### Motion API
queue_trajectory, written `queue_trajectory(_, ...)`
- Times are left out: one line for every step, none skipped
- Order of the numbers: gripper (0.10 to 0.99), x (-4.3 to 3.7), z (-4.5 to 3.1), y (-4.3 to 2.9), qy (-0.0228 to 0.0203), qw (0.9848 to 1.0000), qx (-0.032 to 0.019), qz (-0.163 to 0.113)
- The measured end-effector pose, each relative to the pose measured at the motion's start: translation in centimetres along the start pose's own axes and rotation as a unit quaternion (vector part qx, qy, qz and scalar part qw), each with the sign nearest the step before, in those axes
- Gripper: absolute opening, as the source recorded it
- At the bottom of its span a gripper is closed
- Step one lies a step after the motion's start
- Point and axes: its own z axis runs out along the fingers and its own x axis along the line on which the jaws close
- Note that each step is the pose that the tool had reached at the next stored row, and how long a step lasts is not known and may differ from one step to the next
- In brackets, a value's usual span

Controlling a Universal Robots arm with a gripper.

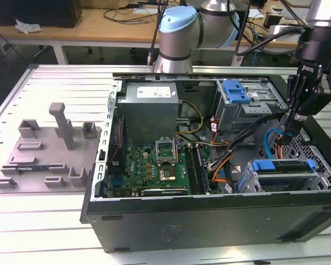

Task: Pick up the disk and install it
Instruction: 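Insert the first disk wire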

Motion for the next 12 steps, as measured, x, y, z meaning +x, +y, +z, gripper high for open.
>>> queue_trajectory(0.165,0.05,-0.03,0.0,-0.0008,1.0,-0.0002,0.0)
queue_trajectory(0.165,0.12,-0.05,0.0,-0.0022,1.0,-0.0004,0.0)
queue_trajectory(0.165,0.22,-0.05,0.01,-0.0037,1.0,-0.0005,0.0)
queue_trajectory(0.165,0.3,-0.05,0.02,-0.0051,1.0,-0.0005,0.0)
queue_trajectory(0.165,0.43,-0.07,0.03,-0.0077,1.0,-0.0007,0.0)
queue_trajectory(0.165,0.81,-0.1,0.02,-0.0165,0.9999,-0.0015,0.0)
queue_trajectory(0.165,1.0,-0.08,0.01,-0.0193,0.9998,-0.0018,0.0)
queue_trajectory(0.165,1.15,-0.07,0.01,-0.0215,0.9998,-0.0021,0.0)
queue_trajectory(0.165,1.42,-0.06,0.0,-0.0252,0.9997,-0.0025,-0.001)
queue_trajectory(0.165,1.7,-0.06,-0.02,-0.0286,0.9996,-0.0029,-0.001)
queue_trajectory(0.165,1.98,-0.07,-0.06,-0.0324,0.9995,-0.0034,-0.001)
queue_trajectory(0.165,2.12,-0.07,-0.08,-0.0349,0.9994,-0.0037,-0.001)
